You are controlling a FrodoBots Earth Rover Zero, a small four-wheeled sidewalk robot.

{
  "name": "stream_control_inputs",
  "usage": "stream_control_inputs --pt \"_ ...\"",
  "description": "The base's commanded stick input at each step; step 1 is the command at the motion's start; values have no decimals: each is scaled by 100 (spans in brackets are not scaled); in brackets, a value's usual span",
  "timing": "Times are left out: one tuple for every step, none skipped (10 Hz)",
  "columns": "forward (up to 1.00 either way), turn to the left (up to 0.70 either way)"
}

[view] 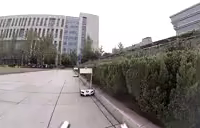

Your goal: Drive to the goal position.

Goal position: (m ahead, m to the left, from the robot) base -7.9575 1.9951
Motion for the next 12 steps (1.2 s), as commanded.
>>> stream_control_inputs --pt "2 0" --pt "4 0" --pt "4 0" --pt "4 0" --pt "4 0" --pt "4 0" --pt "4 0" --pt "4 0" --pt "4 0" --pt "4 0" --pt "4 0" --pt "4 0"
